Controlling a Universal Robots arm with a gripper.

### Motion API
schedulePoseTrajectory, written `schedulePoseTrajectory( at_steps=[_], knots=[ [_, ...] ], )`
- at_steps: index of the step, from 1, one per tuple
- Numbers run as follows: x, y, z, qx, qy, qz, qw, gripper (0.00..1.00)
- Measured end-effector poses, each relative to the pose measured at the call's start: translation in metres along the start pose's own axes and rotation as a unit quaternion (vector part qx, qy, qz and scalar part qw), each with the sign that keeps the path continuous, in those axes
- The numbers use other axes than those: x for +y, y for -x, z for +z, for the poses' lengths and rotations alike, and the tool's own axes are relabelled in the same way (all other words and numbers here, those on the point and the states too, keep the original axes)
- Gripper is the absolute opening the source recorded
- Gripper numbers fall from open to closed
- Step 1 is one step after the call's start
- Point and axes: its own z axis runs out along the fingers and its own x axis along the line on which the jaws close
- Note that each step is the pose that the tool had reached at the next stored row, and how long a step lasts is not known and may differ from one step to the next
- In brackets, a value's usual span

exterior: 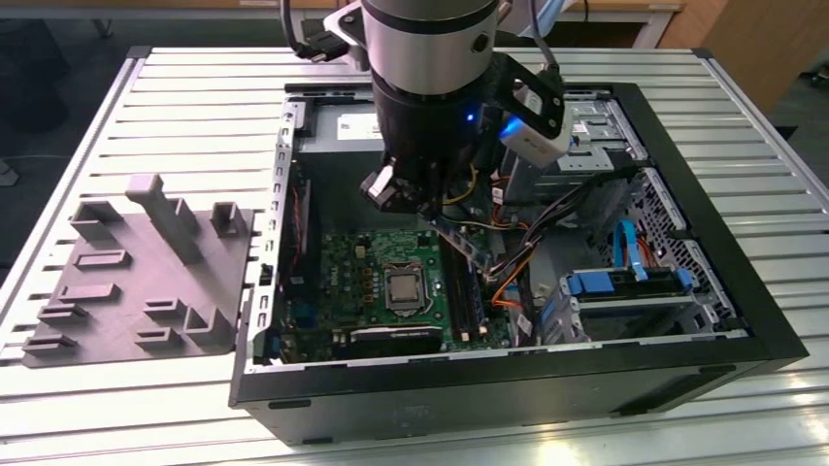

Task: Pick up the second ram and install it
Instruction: 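Insert the second ram into the second slot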

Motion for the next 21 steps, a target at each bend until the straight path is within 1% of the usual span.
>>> schedulePoseTrajectory(
  at_steps=[6,11,16,21],
  knots=[
    [0.0,0.0,0.0,-0.0009,-0.0028,0.021,0.9998,0.11],
    [0.0,0.0,0.0001,-0.0016,-0.0052,0.038,0.9993,0.11],
    [0.0,0.0,0.0001,-0.0023,-0.0076,0.056,0.9984,0.11],
    [0.0,0.0,0.0001,-0.0031,-0.0101,0.074,0.9972,0.11]
  ],
)
